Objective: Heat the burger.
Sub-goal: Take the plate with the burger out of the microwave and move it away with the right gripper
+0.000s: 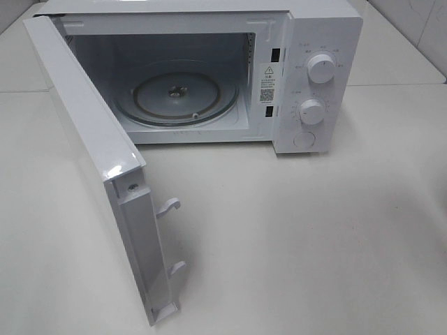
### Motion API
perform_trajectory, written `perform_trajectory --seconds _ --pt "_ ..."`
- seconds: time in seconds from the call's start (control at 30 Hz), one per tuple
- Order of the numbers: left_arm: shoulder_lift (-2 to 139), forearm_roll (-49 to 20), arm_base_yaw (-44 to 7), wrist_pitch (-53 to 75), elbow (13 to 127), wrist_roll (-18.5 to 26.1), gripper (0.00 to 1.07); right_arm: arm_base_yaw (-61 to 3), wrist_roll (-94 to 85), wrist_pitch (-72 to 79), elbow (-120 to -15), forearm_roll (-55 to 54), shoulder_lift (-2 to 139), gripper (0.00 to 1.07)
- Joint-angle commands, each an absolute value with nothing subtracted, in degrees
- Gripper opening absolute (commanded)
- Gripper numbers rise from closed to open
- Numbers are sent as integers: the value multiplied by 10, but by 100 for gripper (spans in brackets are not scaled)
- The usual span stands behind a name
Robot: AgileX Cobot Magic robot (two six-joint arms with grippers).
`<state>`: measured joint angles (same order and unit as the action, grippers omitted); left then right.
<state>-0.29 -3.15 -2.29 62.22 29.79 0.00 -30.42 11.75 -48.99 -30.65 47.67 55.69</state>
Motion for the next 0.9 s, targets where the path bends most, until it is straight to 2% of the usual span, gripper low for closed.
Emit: perform_trajectory --seconds 0.03,0.53,0.9 --pt "-6 -33 -26 614 296 0 100 -290 148 -471 -310 533 579 1" --pt "-6 -33 -26 614 296 0 100 -184 437 -439 -310 681 720 1" --pt "-6 -33 -26 614 296 0 100 -159 539 -425 -310 720 814 2"
